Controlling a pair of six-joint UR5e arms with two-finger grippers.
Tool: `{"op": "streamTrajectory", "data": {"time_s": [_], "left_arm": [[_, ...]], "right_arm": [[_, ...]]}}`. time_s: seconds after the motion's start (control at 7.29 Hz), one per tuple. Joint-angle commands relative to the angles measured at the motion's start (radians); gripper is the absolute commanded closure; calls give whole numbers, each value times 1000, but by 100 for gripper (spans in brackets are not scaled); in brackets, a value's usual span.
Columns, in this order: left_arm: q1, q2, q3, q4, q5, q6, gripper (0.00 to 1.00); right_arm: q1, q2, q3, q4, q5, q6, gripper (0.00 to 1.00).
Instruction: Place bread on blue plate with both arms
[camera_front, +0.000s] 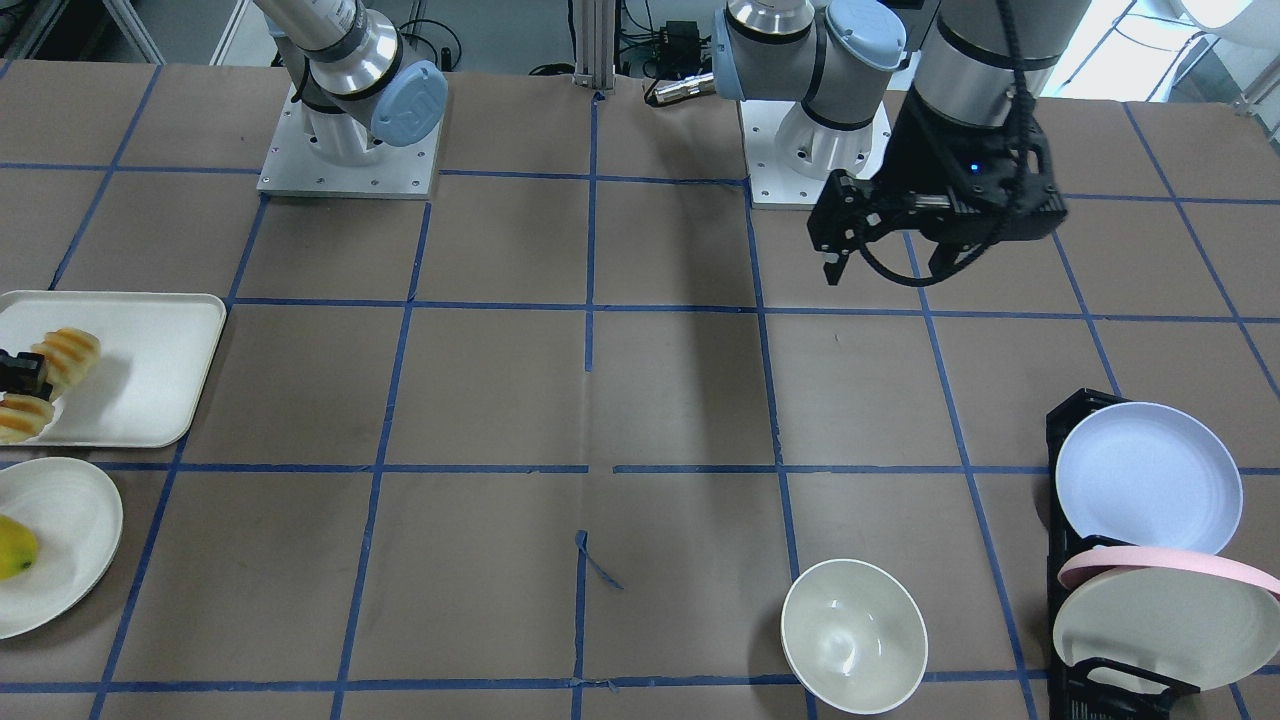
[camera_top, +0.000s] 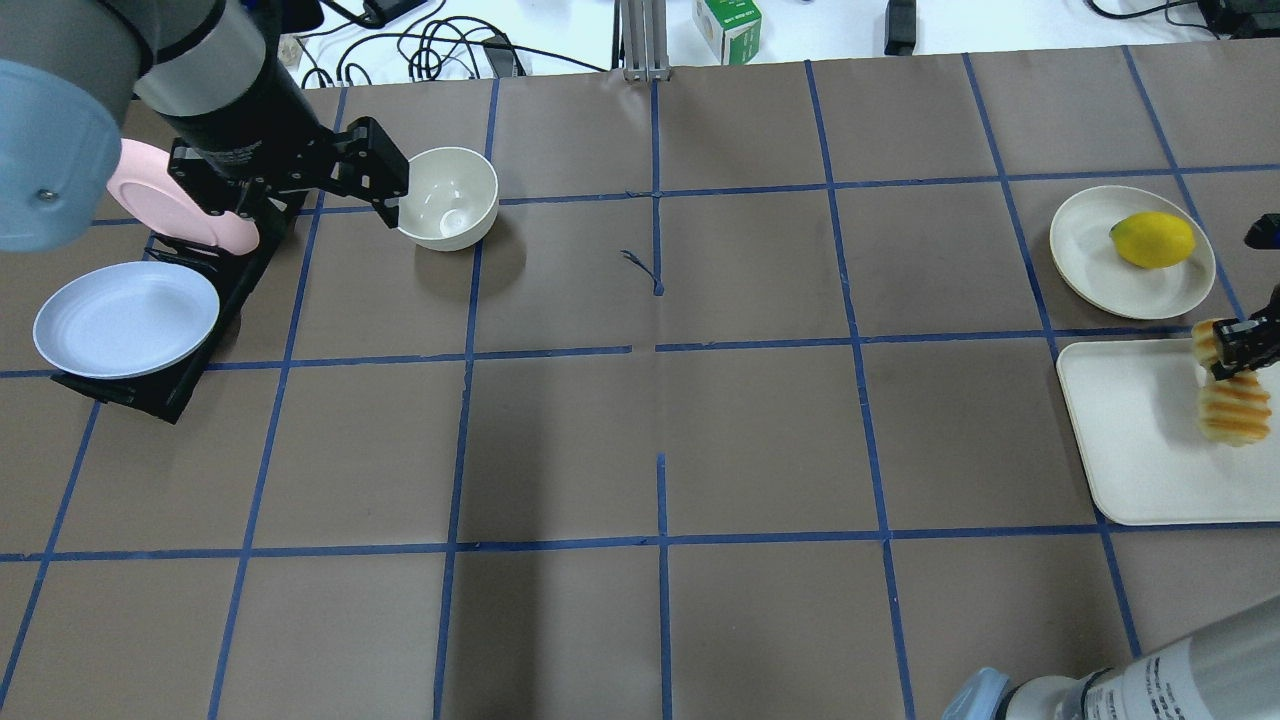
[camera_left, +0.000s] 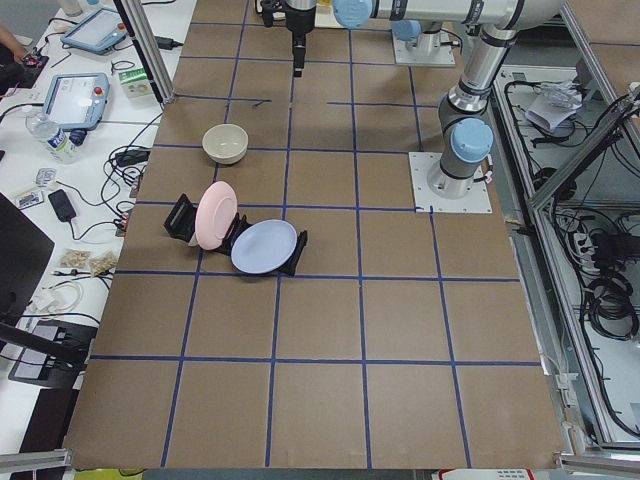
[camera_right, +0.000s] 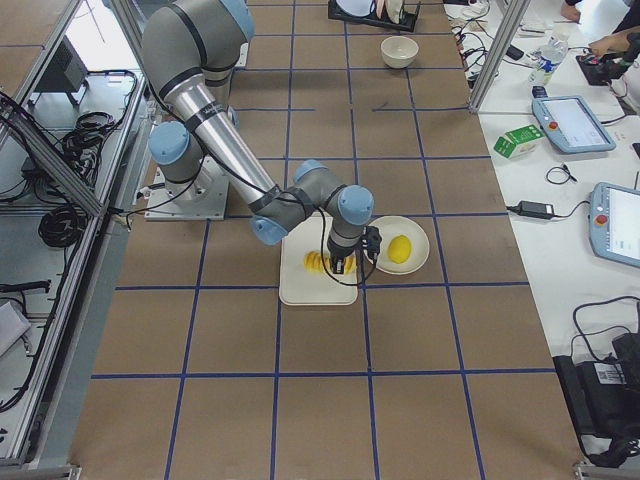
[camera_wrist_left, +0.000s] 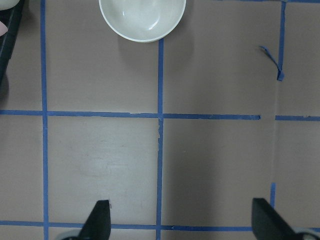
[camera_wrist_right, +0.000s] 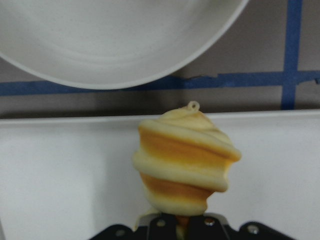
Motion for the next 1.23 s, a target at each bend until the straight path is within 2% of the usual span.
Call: {"op": "streamTrajectory", "data": {"time_s": [0.0, 0.27, 0.41, 0.55, 0.82, 1.1], "left_arm": [[245, -21, 3, 1, -7, 34, 0], [489, -80, -5, 54, -8, 48, 0], [546, -133, -14, 131, -1, 52, 0], [582, -191, -22, 191, 4, 92, 0], [661, -290, -23, 218, 5, 166, 0], [691, -362, -23, 262, 7, 190, 0]], "right_arm": [[47, -50, 1, 66, 4, 70, 100], [117, -83, 1, 99, 1, 110, 100], [125, -96, -3, 129, 1, 147, 100], [128, -97, -2, 129, 3, 149, 100], [128, -99, -2, 129, 3, 149, 100], [163, -111, -8, 134, 1, 159, 100]]}}
